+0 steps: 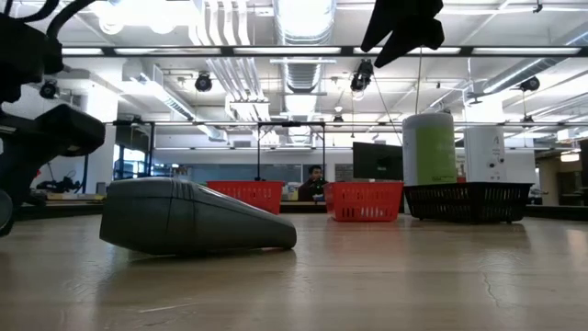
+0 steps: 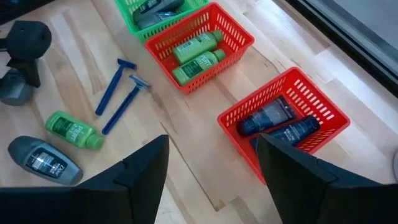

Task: Pick & Place Travel size toiletries
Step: Put the gray deodorant into the green bin

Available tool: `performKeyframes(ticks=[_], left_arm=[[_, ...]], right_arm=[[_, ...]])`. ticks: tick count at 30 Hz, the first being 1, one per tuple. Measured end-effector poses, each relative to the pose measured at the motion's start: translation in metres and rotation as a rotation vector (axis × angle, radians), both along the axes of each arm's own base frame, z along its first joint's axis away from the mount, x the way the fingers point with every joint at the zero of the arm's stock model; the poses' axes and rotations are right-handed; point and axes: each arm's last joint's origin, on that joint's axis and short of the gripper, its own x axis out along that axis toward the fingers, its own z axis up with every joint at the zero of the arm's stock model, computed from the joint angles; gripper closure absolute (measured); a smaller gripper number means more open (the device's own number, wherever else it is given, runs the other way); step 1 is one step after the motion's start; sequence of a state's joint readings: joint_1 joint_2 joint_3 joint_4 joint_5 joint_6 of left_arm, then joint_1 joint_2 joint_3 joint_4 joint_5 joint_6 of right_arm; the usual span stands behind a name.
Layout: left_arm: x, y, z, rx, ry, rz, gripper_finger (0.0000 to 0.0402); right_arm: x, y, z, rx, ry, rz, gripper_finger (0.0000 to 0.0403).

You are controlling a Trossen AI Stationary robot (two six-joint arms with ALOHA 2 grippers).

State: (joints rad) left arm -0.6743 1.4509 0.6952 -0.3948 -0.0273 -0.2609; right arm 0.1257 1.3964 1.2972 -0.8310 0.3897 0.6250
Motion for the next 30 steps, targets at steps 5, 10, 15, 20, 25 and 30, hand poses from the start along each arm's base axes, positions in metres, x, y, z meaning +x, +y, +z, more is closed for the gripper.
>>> performKeyframes(ticks=[5,10,15,20,25,30], left_arm=[[0.000,0.001,0.002,-0.005,-0.003,0.008,0.0123],[0.001,0.009,0.011,-0.041,-0.013,0.110,0.0177],[0.002,0.023,0.024,-0.058,-0.040,0.227,0.0192],[-0.001,0.046,0.046,-0.092,-0.133,0.472,0.0181],[-0.009,0.093,0.068,-0.126,-0.201,0.873,0.0172],[-0.018,0.149,0.080,-0.186,-0.314,1.195,0.0191]], right_arm=[[0.000,0.000,0.000,0.000,0.000,-0.001,0.0161],[0.000,0.000,0.000,0.002,-0.001,-0.002,0.0146],[0.000,0.000,0.000,0.000,-0.001,-0.003,0.0133],[0.000,0.000,0.000,0.000,-0.001,-0.004,0.0121],[0.000,0.000,0.000,-0.002,-0.002,-0.008,0.0111],[0.000,-0.001,0.000,-0.019,-0.011,-0.038,0.0102]])
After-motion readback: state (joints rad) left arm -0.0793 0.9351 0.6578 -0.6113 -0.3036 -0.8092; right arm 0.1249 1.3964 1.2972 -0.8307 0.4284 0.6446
